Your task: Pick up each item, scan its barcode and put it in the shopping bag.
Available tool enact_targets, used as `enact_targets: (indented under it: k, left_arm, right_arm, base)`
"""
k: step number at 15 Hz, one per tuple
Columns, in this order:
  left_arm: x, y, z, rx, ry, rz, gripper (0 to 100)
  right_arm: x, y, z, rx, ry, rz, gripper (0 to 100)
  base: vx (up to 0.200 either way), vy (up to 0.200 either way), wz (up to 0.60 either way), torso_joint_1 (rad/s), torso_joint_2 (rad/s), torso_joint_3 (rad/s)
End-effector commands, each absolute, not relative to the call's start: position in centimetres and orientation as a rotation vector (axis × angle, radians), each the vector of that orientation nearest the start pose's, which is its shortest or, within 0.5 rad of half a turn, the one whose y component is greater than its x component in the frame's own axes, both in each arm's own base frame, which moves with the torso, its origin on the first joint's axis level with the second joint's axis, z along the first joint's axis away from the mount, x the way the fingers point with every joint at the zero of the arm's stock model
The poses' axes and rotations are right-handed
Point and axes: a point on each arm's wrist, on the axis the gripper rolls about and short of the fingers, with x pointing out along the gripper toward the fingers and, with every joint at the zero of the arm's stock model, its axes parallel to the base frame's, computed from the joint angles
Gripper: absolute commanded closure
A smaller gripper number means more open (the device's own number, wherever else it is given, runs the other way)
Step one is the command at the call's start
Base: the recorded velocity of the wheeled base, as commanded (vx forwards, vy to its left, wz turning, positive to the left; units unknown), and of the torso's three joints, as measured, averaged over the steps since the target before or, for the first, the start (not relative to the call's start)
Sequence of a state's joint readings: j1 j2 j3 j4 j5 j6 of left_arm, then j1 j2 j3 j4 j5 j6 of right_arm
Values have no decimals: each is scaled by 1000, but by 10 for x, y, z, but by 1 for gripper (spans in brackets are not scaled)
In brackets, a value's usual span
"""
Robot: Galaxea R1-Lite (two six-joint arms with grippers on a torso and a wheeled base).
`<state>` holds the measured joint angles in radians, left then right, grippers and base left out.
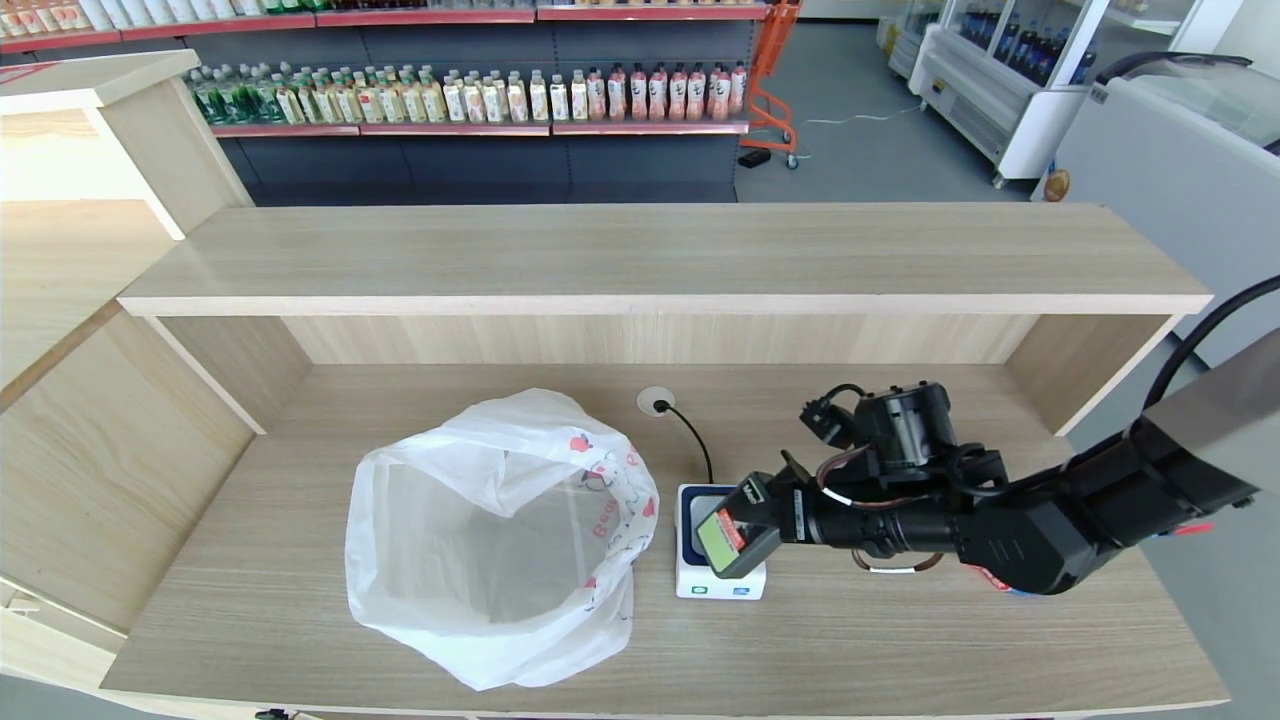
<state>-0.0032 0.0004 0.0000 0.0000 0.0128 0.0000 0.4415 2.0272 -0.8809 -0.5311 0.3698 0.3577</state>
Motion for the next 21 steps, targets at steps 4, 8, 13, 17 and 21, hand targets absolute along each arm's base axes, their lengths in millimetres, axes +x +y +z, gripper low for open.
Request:
enact_targets:
  k: [4, 8, 13, 17, 21]
  left_arm:
    - [-23, 0, 75, 0, 0, 11, 0]
    - [-23, 0, 75, 0, 0, 11, 0]
    - [-23, 0, 75, 0, 0, 11, 0]
    - [-23, 0, 75, 6, 0, 9, 0]
    - [-23, 0, 75, -3, 0, 11, 0]
  right_arm:
    - [293, 141, 148, 381, 599, 636, 100]
    - [254, 95, 215, 205, 289, 606, 100]
    - [233, 84, 199, 111, 273, 528, 100]
    - [226, 81, 199, 110, 272, 515, 100]
    - [223, 81, 197, 111, 281, 519, 100]
  base:
    - [0, 0, 0, 0, 0, 0]
    - [0, 0, 0, 0, 0, 0]
    - [0, 0, 0, 0, 0, 0]
    - [0, 0, 0, 0, 0, 0]
    - [-150, 0, 0, 5, 2, 2]
